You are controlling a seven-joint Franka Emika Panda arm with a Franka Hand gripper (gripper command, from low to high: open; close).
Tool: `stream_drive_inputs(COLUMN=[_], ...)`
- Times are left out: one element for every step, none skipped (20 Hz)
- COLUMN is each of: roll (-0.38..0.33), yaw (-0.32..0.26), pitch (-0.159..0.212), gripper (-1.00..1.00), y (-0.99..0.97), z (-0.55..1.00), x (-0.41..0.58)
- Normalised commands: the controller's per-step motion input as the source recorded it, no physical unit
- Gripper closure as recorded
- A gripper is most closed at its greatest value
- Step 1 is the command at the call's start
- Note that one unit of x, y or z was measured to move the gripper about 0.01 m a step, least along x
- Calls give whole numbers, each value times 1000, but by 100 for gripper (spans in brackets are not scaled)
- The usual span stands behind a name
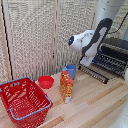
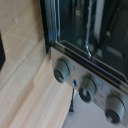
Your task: Kindly position your hand close to the oven tray's handle. Softly yet firmly grasp the handle using your hand. Slowly and with caution, draw the tray out until it is fully stretched out.
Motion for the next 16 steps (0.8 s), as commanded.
stream_drive_inputs(roll=[0,0,0,0,0,0,0,0,0,0,10,2,4,2,14,21], yaw=[14,9,0,0,0,0,0,0,0,0,0,0,0,0,0,0], pitch=[-32,-38,-55,-68,-68,-68,-62,-59,-49,-40,-39,-32,-29,-13,0,0], gripper=[-100,-100,-100,-100,-100,-100,-100,-100,-100,-100,-100,-100,-100,-100,-100,-100], y=[-780,-769,-774,-740,-694,-646,-623,-597,-546,-529,-537,-546,-560,-511,-437,-303], z=[-274,-186,-83,-51,0,0,0,0,0,0,0,0,0,0,0,0], x=[-320,-346,-340,-354,-323,-237,-149,-126,-57,-14,-9,0,0,0,0,0])
